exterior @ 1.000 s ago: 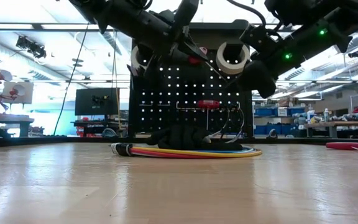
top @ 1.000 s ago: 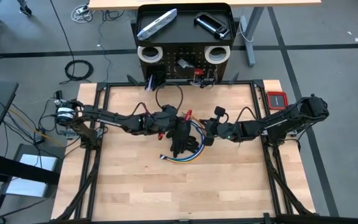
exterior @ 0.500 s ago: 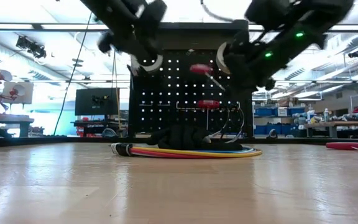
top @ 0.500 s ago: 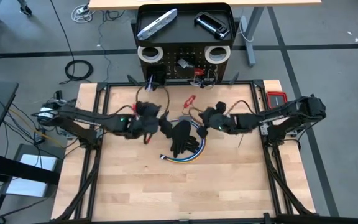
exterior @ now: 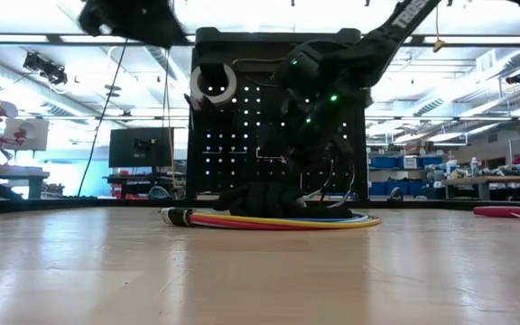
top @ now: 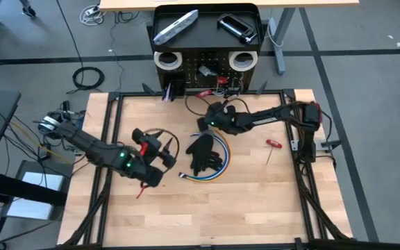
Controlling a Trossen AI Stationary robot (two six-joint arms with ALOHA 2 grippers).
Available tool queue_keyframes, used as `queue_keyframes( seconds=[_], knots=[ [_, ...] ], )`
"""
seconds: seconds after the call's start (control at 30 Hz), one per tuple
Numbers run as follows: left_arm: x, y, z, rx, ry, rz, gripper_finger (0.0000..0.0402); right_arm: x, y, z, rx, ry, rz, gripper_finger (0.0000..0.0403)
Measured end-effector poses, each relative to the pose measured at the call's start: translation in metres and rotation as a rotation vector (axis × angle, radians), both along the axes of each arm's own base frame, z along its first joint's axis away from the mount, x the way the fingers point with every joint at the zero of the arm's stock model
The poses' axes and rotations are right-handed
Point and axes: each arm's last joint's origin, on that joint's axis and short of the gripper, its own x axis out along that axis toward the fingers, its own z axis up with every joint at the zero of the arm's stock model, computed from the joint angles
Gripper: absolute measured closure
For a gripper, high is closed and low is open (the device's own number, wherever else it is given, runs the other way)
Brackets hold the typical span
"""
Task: Hang tools onto peg board
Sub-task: Hang the red allen wrench on the peg board
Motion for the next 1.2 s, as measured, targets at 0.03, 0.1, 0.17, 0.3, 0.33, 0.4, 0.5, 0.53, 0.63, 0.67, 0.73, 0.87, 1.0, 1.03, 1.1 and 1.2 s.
queue_keyframes(
  seconds=[0.03, 0.1, 0.17, 0.3, 0.33, 0.4, 0.5, 0.53, 0.63, 0.67, 0.73, 0.87, 1.0, 1.03, 1.1, 1.2],
  knots=[
    [-0.006, -0.002, -0.002, 0.003, 0.032, -0.013, 0.0191, 0.003, -0.004, -0.002, 0.000, -0.009, -0.018, 0.0394],
    [-0.014, -0.005, -0.006, 0.008, 0.074, -0.028, 0.0191, 0.010, -0.011, -0.003, -0.004, -0.050, -0.041, 0.0394],
    [-0.019, -0.007, -0.008, 0.004, 0.074, -0.034, 0.0191, 0.017, -0.017, -0.004, -0.022, -0.093, -0.051, 0.0394],
    [-0.028, -0.003, -0.023, -0.039, 0.091, -0.022, 0.0191, 0.029, -0.026, -0.005, -0.055, -0.100, -0.092, 0.0394],
    [-0.030, -0.002, -0.027, -0.046, 0.096, -0.018, 0.0191, 0.030, -0.028, -0.006, -0.063, -0.095, -0.103, 0.0394],
    [-0.034, 0.000, -0.037, -0.060, 0.128, -0.016, 0.0191, 0.033, -0.034, -0.004, -0.069, -0.108, -0.120, 0.0394],
    [-0.037, 0.001, -0.047, -0.083, 0.126, -0.013, 0.0191, 0.034, -0.046, 0.001, -0.080, -0.135, -0.148, 0.0394],
    [-0.038, 0.001, -0.051, -0.087, 0.126, -0.013, 0.0191, 0.033, -0.049, 0.000, -0.080, -0.130, -0.156, 0.0394],
    [-0.037, 0.001, -0.059, -0.098, 0.117, -0.025, 0.0191, 0.029, -0.059, 0.000, -0.079, -0.130, -0.176, 0.0394],
    [-0.037, 0.001, -0.060, -0.096, 0.115, -0.029, 0.0191, 0.028, -0.062, 0.001, -0.074, -0.133, -0.178, 0.0394],
    [-0.036, 0.002, -0.061, -0.089, 0.122, -0.029, 0.0191, 0.027, -0.067, 0.000, -0.054, -0.141, -0.169, 0.0394],
    [-0.031, 0.006, -0.060, -0.076, 0.124, -0.024, 0.0191, 0.027, -0.070, -0.003, -0.027, -0.163, -0.156, 0.0394],
    [-0.026, 0.010, -0.059, -0.059, 0.128, -0.019, 0.0191, 0.033, -0.071, -0.006, -0.021, -0.216, -0.127, 0.0394],
    [-0.026, 0.011, -0.059, -0.052, 0.139, -0.017, 0.0191, 0.034, -0.071, -0.009, -0.020, -0.214, -0.126, 0.0394],
    [-0.023, 0.013, -0.057, -0.046, 0.136, -0.017, 0.0191, 0.035, -0.071, -0.013, -0.023, -0.209, -0.130, 0.0394],
    [-0.020, 0.014, -0.056, -0.036, 0.143, -0.019, 0.0191, 0.036, -0.072, -0.015, -0.034, -0.214, -0.138, 0.0394]
  ],
)
